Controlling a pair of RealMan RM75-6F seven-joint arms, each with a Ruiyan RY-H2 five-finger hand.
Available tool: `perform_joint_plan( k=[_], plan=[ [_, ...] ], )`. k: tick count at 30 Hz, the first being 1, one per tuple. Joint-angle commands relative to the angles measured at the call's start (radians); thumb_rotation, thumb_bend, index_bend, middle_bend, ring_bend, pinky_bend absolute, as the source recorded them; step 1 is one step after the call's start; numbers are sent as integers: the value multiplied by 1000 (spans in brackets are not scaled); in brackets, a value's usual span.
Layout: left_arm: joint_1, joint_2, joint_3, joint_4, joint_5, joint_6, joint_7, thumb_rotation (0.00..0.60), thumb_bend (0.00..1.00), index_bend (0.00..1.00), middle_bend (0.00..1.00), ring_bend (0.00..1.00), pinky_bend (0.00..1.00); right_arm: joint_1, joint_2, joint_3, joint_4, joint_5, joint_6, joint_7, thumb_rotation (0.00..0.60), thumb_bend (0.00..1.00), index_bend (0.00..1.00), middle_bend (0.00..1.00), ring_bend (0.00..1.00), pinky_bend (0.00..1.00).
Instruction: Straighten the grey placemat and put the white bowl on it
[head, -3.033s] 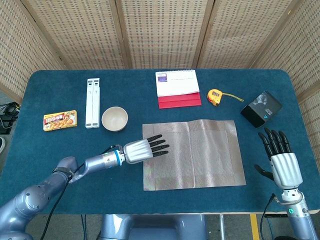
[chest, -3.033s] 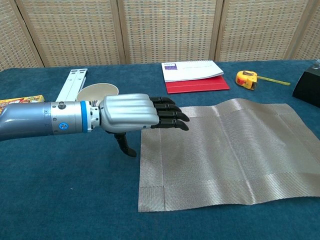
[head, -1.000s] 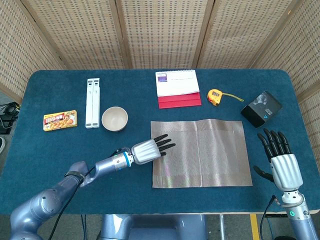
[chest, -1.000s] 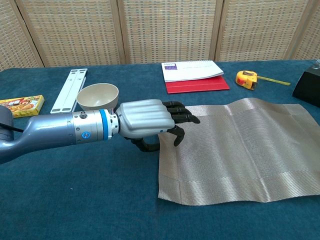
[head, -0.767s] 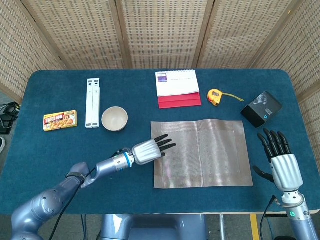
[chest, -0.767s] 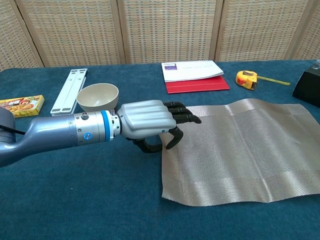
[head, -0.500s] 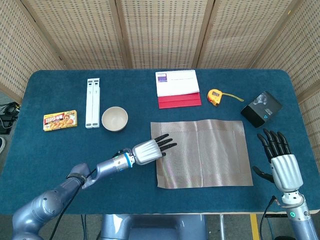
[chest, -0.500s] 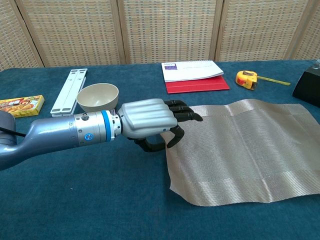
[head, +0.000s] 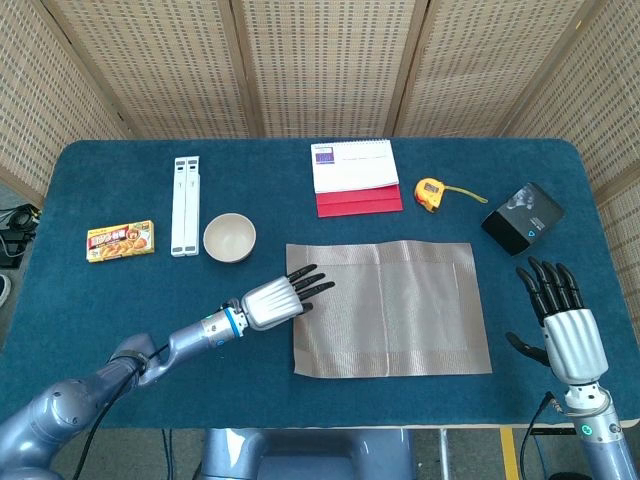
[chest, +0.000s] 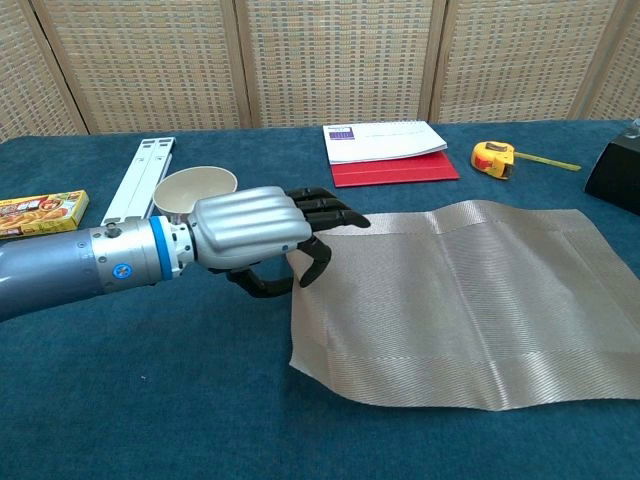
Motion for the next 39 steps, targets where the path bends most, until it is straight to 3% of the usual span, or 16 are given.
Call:
perform_joint_plan(
  k=[1,8,16,39],
  plan=[
    [27,50,13,-56,-3,3,58,600,487,786,0,0,0,0,0,-3,-3,-6,2,-5,600,0,0,0,0,0],
    [89,141,53,-180,17,41,120,600,486,789,0,0,0,-7,3,-11,-21,-30,22,-25,600,0,0,0,0,0],
    [137,201,83,-236,40,56,170,600,487,790,0,0,0,-11,6,-18,-31,-52,37,-36,600,0,0,0,0,0],
    [254,282,144,-160,90,114,142,600,487,790,0,0,0,-23,6,-32,-45,-93,63,-65,600,0,0,0,0,0]
  ],
)
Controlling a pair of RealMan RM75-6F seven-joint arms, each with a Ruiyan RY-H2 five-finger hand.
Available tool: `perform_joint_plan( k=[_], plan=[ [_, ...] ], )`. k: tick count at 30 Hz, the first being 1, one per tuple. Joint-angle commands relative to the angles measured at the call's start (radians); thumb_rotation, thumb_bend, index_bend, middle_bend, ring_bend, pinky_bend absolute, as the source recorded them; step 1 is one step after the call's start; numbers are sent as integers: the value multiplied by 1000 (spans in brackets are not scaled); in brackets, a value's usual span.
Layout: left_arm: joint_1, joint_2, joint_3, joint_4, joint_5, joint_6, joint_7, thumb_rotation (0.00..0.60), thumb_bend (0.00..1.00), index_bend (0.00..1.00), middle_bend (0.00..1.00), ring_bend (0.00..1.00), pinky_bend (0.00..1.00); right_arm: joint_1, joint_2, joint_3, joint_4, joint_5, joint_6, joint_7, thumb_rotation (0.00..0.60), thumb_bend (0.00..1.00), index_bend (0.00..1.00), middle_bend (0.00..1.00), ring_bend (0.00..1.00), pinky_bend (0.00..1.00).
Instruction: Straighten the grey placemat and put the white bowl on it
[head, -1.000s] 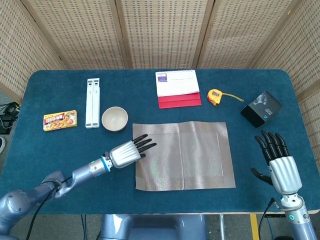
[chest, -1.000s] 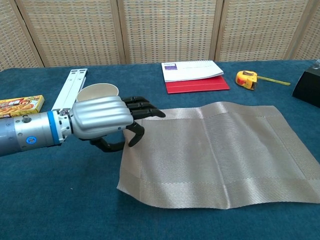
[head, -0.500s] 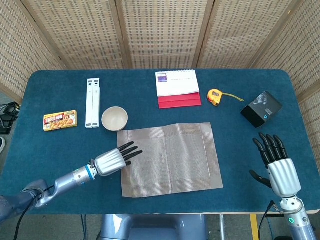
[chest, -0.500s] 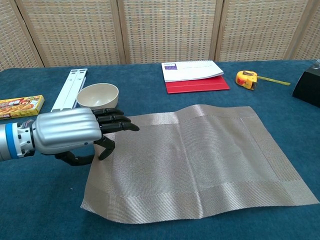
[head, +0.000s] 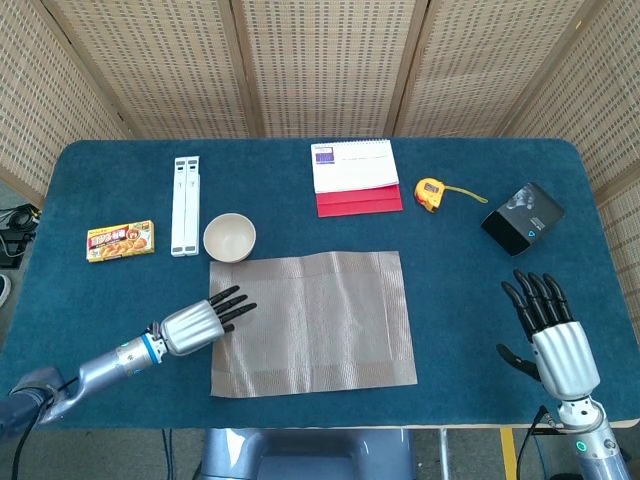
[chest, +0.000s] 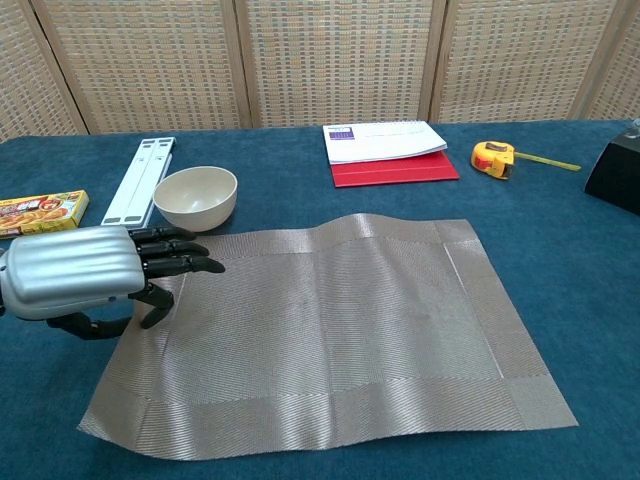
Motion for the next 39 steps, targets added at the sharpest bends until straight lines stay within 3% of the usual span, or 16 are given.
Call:
perform_joint_plan(
  k=[1,24,25,26,29,30,34,39],
  plan=[
    [12,7,1,14,2,6,-7,600,487,790,0,0,0,-1,0,-1,0,-2,0,-1,600,0,0,0,0,0],
    [57,3,-9,78,23,27,-35,600,485,778,0,0,0,-4,5,-1,-9,-10,6,2,600,0,0,0,0,0],
    [59,0,-8,87,26,33,-37,600,465,746,0,0,0,-4,4,-1,-9,-10,6,0,600,0,0,0,0,0],
    [60,-3,-8,95,30,39,-39,600,377,637,0,0,0,-4,4,-1,-9,-11,5,-1,600,0,0,0,0,0],
    [63,-1,-4,109,39,61,-69,600,32,111,0,0,0,-4,4,-1,-10,-11,5,-2,600,0,0,0,0,0],
    [64,7,-4,109,41,76,-92,600,0,15,0,0,0,-5,4,-1,-10,-11,6,-2,600,0,0,0,0,0],
    [63,42,-21,105,42,158,-170,600,0,0,0,0,0,-5,5,1,-11,-10,6,-1,600,0,0,0,0,0],
    [58,91,-126,72,-43,225,-219,600,0,0,0,0,0,-3,6,3,-11,-4,1,2,600,0,0,0,0,0]
  ],
)
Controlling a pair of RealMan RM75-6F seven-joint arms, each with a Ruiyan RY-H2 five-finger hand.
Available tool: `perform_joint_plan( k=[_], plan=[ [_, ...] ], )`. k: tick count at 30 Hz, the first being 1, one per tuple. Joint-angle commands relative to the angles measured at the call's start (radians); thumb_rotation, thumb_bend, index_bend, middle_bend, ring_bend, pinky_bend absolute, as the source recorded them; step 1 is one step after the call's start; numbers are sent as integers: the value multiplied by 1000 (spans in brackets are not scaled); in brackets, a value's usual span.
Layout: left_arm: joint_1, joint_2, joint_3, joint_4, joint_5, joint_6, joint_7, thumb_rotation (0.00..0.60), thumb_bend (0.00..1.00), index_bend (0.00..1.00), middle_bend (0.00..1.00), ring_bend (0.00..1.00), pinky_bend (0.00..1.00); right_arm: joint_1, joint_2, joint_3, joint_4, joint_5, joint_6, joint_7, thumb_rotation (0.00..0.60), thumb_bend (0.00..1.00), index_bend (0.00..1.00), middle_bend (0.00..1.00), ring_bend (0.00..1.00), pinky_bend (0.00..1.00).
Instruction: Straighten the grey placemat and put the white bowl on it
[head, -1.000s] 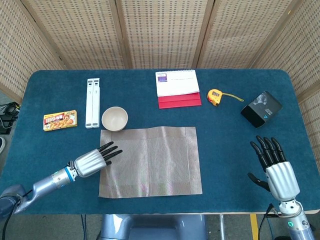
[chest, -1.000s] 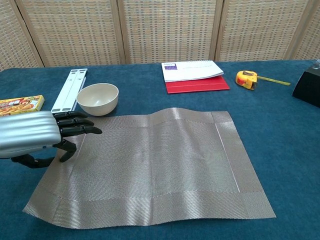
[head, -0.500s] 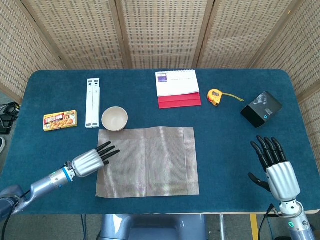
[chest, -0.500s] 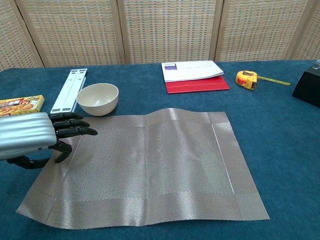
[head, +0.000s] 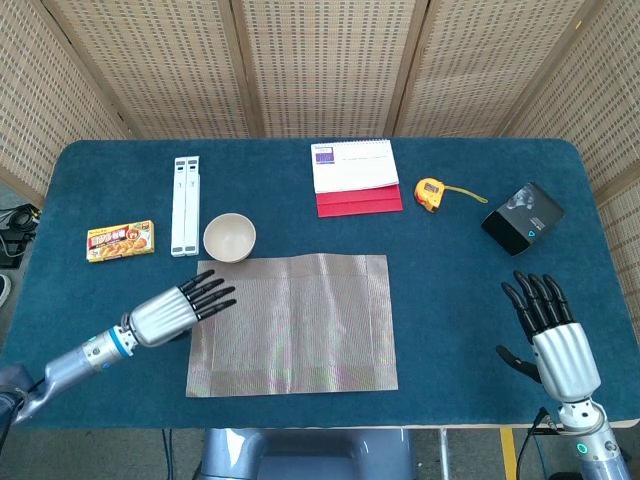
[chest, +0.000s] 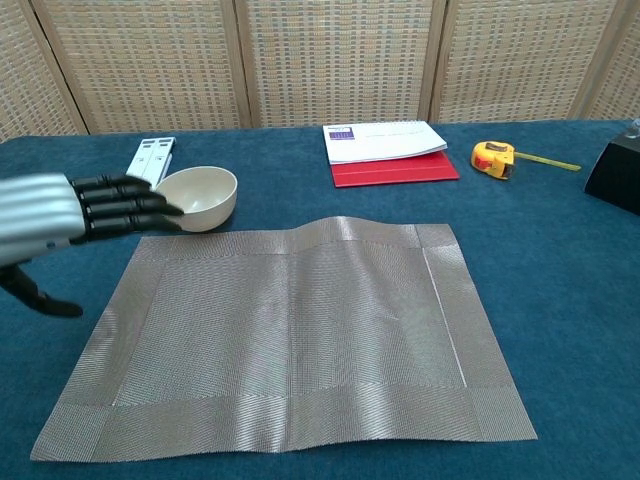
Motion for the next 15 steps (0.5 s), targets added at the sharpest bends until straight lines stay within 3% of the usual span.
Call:
perform_joint_plan(
  k=[1,10,15],
  plan=[
    [-8,38,-94,-36,-91,4,-50,600,0,0,0,0,0,1,0,1,1,3,-4,2,600,0,0,0,0,0],
    [-67,0,-204,-45,-291,-315,-108,600,15,126,0,0,0,4,-5,2,8,9,-14,0,600,0,0,0,0,0],
    [-103,-86,-238,52,-343,-436,-126,600,139,183,0,0,0,6,-10,3,18,19,-27,2,600,0,0,0,0,0]
  ],
)
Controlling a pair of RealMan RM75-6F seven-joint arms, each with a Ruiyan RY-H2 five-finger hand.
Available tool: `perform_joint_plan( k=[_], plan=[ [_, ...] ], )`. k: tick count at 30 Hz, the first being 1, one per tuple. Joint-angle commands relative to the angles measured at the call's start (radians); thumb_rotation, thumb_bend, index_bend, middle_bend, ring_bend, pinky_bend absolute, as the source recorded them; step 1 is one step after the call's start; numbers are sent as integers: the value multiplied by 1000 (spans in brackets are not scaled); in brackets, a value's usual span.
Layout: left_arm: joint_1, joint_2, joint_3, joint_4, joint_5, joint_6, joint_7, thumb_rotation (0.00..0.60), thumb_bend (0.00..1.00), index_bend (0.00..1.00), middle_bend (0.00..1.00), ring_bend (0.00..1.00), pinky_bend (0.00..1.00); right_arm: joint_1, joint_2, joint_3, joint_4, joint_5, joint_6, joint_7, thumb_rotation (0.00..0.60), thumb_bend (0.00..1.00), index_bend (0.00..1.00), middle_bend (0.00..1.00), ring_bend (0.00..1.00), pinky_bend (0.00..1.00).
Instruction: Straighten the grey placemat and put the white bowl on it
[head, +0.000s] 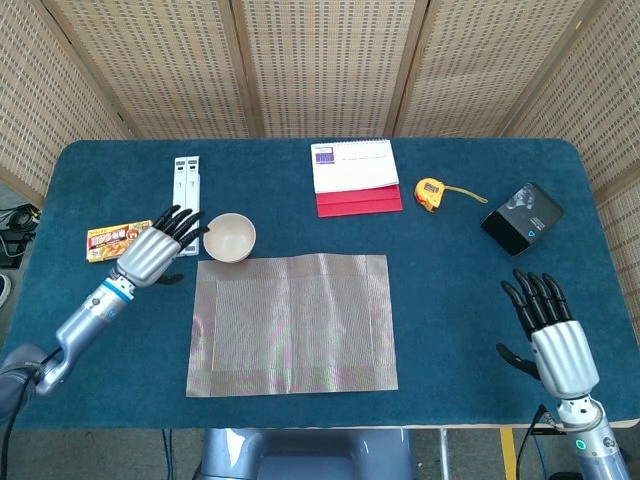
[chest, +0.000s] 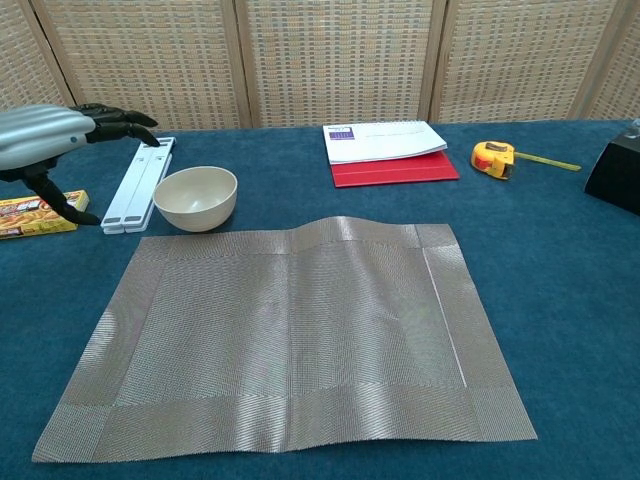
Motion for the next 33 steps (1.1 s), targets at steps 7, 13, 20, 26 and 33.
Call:
perform_joint_plan(
  k=[7,13,20,26,33],
  plan=[
    [-73,-149,-49,162,-45,-108,-49,600,236,244,0,0,0,3,-5,4,12,16,-13,3,600,0,0,0,0,0],
    [-101,-199,-44,217,-42,-160,-17,600,296,332,0,0,0,4,-7,7,19,25,-19,8,600,0,0,0,0,0],
    [-115,-250,-35,263,-42,-211,4,600,381,538,0,0,0,8,-5,11,22,37,-30,24,600,0,0,0,0,0],
    [-121,-269,-39,287,-44,-209,6,600,455,686,0,0,0,9,-5,11,23,38,-31,29,600,0,0,0,0,0],
    [-121,-248,-53,258,-38,-135,-5,600,454,707,0,0,0,9,-2,10,19,34,-27,32,600,0,0,0,0,0]
  ],
)
